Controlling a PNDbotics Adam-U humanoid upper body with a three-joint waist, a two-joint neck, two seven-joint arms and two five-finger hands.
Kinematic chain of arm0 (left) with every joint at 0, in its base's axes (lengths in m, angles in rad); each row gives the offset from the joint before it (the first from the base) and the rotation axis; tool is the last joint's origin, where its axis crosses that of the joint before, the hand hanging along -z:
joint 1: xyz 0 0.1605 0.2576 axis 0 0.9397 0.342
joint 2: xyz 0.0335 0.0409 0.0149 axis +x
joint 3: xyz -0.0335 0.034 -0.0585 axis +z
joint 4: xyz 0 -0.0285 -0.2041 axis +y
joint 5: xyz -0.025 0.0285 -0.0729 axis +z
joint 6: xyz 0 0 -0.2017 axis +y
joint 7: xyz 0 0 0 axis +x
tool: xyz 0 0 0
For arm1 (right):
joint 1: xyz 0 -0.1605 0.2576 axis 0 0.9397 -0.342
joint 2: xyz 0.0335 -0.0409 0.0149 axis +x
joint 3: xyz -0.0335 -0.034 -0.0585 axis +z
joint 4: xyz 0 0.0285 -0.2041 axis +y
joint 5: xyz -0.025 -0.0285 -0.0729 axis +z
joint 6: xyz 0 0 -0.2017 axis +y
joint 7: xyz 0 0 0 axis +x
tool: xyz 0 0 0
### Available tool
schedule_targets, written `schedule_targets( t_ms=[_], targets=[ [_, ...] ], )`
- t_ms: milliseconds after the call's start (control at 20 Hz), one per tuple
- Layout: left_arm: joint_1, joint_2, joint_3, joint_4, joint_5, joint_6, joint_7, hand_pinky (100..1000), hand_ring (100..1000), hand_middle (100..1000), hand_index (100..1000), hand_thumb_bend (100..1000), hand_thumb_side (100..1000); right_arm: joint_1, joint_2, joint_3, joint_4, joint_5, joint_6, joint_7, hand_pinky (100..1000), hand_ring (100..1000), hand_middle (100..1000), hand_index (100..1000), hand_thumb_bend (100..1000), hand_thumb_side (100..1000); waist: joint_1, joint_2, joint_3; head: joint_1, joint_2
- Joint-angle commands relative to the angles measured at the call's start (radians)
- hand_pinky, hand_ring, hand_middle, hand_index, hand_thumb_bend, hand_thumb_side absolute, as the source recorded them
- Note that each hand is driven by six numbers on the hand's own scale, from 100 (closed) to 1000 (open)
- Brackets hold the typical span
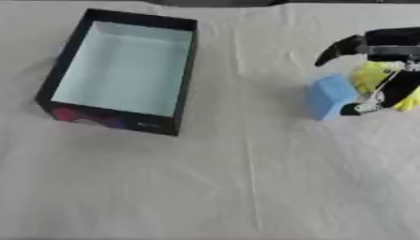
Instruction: Pick up objects on the table and place them in the box.
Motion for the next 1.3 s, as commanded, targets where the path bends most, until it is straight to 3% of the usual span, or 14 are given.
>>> schedule_targets(
  t_ms=[50, 1300],
  targets=[
    [-0.011, 0.011, 0.003, -0.012, -0.007, -0.001, -0.002, 795, 668, 793, 835, 422, 706, -0.022, -0.016, -0.006, 0.017, 0.025, -0.004, 0.001, 975, 955, 879, 911, 482, 316, 0.002, -0.01, 0.003, -0.003, 0.0],
    [-0.016, 0.004, 0.005, -0.006, -0.01, -0.001, -0.001, 797, 665, 794, 835, 412, 710, -0.059, 0.012, 0.028, 0.132, 0.131, -0.023, 0.018, 964, 955, 866, 904, 472, 293, 0.005, 0.011, 0.006, -0.011, 0.0]
  ],
)
